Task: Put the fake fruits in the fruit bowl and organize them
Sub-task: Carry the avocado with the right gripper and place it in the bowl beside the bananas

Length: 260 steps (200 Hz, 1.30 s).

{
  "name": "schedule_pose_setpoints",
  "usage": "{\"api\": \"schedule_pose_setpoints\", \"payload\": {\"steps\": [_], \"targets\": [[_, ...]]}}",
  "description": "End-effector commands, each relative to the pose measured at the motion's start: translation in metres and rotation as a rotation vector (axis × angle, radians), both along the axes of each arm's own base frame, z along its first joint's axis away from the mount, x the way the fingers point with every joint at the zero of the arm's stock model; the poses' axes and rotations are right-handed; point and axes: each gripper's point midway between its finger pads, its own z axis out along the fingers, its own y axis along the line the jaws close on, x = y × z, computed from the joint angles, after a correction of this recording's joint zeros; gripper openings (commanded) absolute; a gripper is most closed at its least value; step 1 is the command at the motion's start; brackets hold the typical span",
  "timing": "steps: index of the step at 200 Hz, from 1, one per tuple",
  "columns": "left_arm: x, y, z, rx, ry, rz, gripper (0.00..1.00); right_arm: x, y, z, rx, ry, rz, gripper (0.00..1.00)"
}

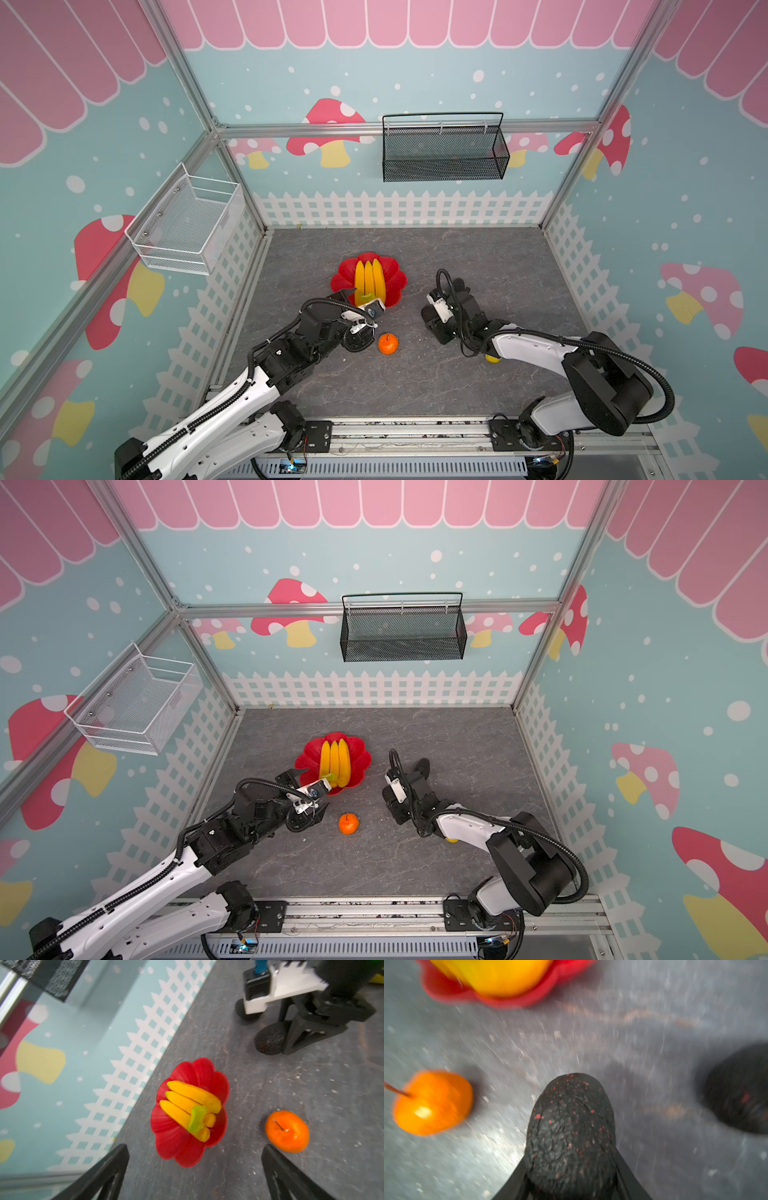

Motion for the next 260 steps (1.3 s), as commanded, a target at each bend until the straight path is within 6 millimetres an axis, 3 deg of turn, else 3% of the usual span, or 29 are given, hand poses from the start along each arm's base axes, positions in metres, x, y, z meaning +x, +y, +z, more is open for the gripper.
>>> {"api": "schedule_pose_setpoints", "payload": {"steps": [1, 12, 32, 52, 55, 59, 72, 138, 163, 194, 233, 260], "targets": [[0.017, 0.019, 0.025, -0.165, -0.047, 0.106, 1.0, 0.028, 0.047, 0.054, 0.134, -0.063, 0.063, 0.32], [0.021, 0.021, 0.028, -0.21, -0.037, 0.113, 1.0, 0.044, 0.066, 0.067, 0.16, -0.062, 0.072, 0.33], [0.029, 0.03, 0.03, -0.237, -0.032, 0.162, 1.0, 0.074, 0.095, 0.069, 0.169, -0.035, 0.066, 0.33], [0.033, 0.042, 0.034, -0.258, -0.039, 0.217, 1.0, 0.096, 0.116, 0.058, 0.166, -0.01, 0.052, 0.33], [0.033, 0.043, 0.033, -0.26, -0.039, 0.221, 1.0, 0.099, 0.119, 0.063, 0.175, -0.016, 0.053, 0.33], [0.033, 0.043, 0.034, -0.264, -0.041, 0.223, 1.0, 0.102, 0.122, 0.048, 0.16, 0.009, 0.05, 0.33], [0.034, 0.047, 0.035, -0.281, -0.051, 0.245, 1.0, 0.11, 0.131, 0.041, 0.158, 0.023, 0.045, 0.33], [0.033, 0.048, 0.039, -0.323, -0.052, 0.232, 1.0, 0.128, 0.126, 0.006, 0.066, 0.058, -0.035, 0.36], [0.032, 0.045, 0.037, -0.325, -0.045, 0.215, 1.0, 0.131, 0.123, 0.001, 0.024, 0.05, -0.039, 0.48], [0.032, 0.041, 0.037, -0.332, -0.038, 0.187, 1.0, 0.133, 0.124, 0.006, 0.025, 0.036, -0.034, 0.66], [0.033, 0.041, 0.041, -0.39, -0.024, 0.205, 1.0, 0.136, 0.123, 0.025, 0.033, -0.004, -0.039, 0.77], [0.028, 0.033, 0.041, -0.408, -0.015, 0.154, 1.0, 0.137, 0.097, 0.051, 0.0, -0.076, -0.116, 0.8]]}}
